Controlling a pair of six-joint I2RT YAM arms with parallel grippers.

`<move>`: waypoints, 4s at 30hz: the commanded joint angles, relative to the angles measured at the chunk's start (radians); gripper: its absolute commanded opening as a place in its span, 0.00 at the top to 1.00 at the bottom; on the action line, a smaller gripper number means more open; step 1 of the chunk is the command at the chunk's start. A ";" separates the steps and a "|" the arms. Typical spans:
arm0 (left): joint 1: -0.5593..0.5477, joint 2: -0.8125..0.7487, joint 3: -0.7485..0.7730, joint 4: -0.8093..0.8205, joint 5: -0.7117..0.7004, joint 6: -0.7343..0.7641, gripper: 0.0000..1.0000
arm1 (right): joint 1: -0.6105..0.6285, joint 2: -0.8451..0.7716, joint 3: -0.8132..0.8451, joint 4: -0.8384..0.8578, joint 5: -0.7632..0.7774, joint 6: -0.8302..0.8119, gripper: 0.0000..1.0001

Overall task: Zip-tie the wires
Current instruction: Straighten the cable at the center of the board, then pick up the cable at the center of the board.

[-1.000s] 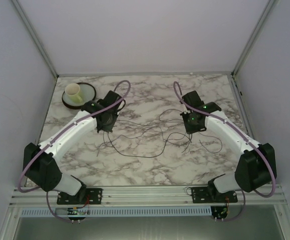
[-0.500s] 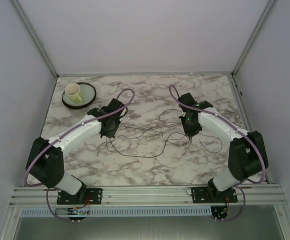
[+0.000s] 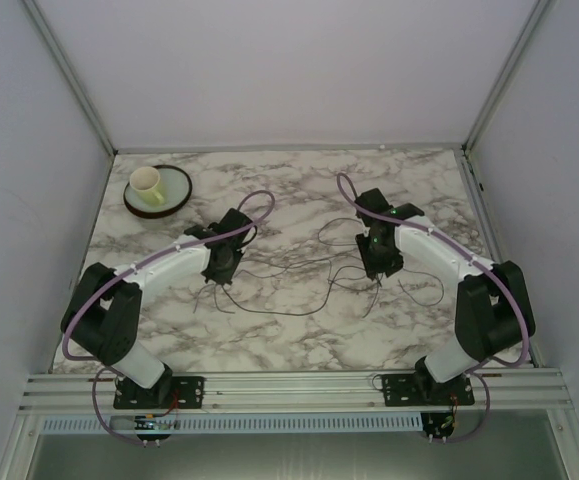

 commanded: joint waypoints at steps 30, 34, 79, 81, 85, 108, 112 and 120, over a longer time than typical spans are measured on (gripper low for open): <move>0.077 -0.308 0.157 -0.073 0.019 -0.016 0.00 | -0.011 0.223 0.191 0.317 -0.057 -0.233 0.38; 0.077 -0.368 0.165 0.003 0.086 0.015 0.00 | -0.010 0.238 0.198 0.309 -0.052 -0.244 0.58; -0.024 0.045 0.317 1.194 0.557 -0.047 0.00 | -0.026 -0.329 0.517 0.198 -0.269 -0.226 1.00; -0.045 0.069 0.316 1.198 0.542 -0.036 0.00 | -0.024 -0.341 0.513 0.235 -0.346 -0.197 1.00; -0.077 0.106 0.298 1.242 0.516 -0.015 0.00 | -0.020 -0.370 0.503 0.297 -0.454 -0.170 1.00; -0.092 0.157 0.280 1.243 0.470 -0.058 0.71 | -0.024 -0.439 0.489 0.315 -0.388 -0.146 1.00; -0.089 0.133 0.255 1.202 0.436 -0.049 0.61 | -0.025 -0.439 0.490 0.316 -0.380 -0.151 1.00; -0.058 0.021 0.184 1.188 0.528 -0.056 0.44 | -0.026 -0.433 0.477 0.314 -0.352 -0.158 1.00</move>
